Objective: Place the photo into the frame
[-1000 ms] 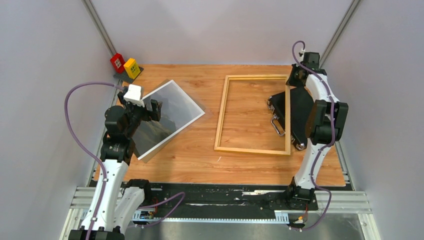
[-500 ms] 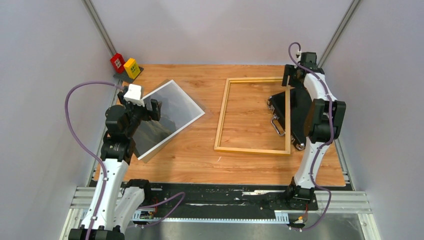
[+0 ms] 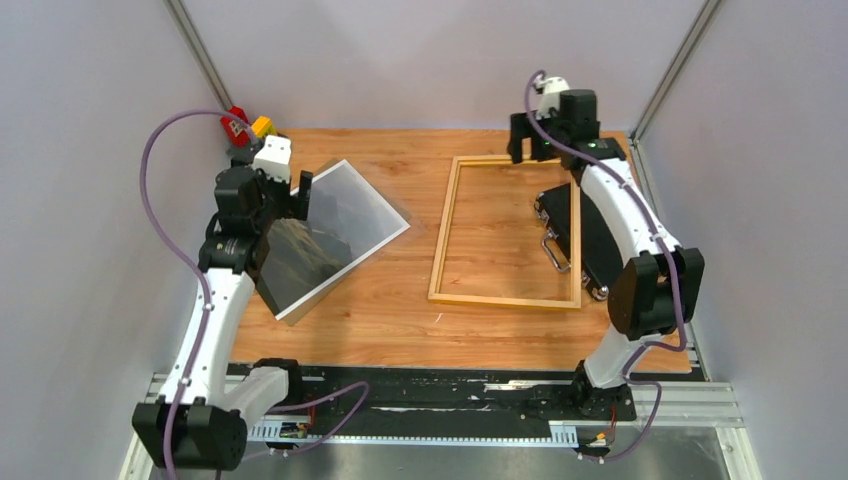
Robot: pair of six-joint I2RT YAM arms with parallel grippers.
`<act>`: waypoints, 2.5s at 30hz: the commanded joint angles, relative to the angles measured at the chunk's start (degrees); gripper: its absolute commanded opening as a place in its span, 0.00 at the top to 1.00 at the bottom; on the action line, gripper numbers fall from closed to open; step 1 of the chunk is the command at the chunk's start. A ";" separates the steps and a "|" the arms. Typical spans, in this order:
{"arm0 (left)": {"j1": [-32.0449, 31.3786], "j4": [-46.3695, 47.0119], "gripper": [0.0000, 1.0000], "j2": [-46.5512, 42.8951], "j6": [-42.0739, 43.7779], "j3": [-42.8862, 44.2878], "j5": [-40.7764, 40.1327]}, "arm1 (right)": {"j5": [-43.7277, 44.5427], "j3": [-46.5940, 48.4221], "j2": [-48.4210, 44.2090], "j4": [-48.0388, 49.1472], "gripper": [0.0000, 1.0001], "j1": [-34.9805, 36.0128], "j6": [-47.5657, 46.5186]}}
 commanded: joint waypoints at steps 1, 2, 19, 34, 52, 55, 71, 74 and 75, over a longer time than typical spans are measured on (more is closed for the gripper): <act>1.31 -7.78 0.00 8.15 5.93 6.63 -0.11 | -3.01 -4.02 -1.76 5.76 0.15 11.04 -5.15; 1.43 -8.63 0.00 11.40 6.10 7.73 0.69 | -2.66 -4.66 -1.62 6.45 0.15 13.95 -6.61; 17.36 -21.08 0.00 57.83 7.06 40.03 13.50 | -2.68 -6.70 13.04 11.47 0.18 39.19 -13.47; 17.90 -28.17 0.00 78.85 11.02 57.18 17.01 | -8.55 -7.63 17.07 11.50 0.18 39.84 -9.86; 17.89 -31.43 0.03 72.08 17.65 41.84 23.98 | -4.72 -7.33 21.26 10.27 0.19 39.50 -3.84; 17.89 -31.60 0.03 69.43 18.18 38.94 24.83 | -5.11 -5.93 23.15 9.12 0.20 38.64 -2.54; 17.93 -33.26 0.04 59.99 18.79 26.11 33.10 | -13.06 1.09 29.94 4.88 0.21 30.39 2.15; 17.89 -33.34 0.04 58.67 19.12 24.48 34.06 | -13.35 3.57 31.53 3.73 0.21 29.60 0.33; 17.89 -33.20 0.04 58.31 19.31 23.53 34.48 | -13.37 4.61 32.04 3.47 0.21 29.39 -0.59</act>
